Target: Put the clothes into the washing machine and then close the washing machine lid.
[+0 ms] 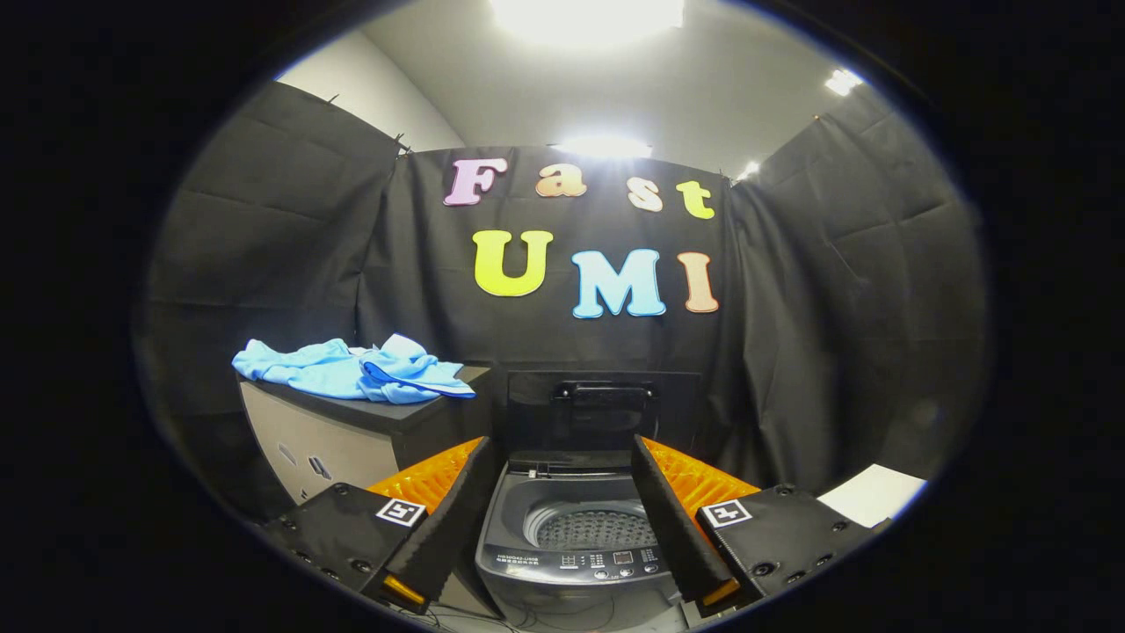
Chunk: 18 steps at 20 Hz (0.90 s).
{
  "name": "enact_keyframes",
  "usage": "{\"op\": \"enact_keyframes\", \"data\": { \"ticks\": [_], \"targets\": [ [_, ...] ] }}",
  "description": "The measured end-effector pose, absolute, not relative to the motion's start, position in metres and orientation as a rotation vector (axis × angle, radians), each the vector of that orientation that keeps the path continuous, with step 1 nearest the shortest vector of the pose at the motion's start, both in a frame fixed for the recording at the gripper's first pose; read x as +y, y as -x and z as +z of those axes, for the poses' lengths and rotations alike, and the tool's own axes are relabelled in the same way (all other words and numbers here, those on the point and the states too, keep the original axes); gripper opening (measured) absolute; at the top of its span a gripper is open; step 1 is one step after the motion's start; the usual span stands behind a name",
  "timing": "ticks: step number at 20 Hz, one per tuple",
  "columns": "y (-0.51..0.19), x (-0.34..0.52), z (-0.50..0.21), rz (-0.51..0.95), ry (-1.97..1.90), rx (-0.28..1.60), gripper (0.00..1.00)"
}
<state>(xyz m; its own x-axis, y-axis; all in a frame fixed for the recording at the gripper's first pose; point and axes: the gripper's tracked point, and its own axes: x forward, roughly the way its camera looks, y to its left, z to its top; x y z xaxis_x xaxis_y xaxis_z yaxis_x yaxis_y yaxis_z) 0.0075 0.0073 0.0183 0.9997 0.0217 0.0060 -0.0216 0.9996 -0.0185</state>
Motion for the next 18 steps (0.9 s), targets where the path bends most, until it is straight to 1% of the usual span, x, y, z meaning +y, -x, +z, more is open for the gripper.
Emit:
{"op": "enact_keyframes", "data": {
  "ticks": [8,18],
  "targets": [
    [-0.041,0.037,0.057,0.086,0.012,-0.023,0.98],
    [-0.092,0.098,0.095,0.199,-0.008,0.023,0.98]
  ]
}}
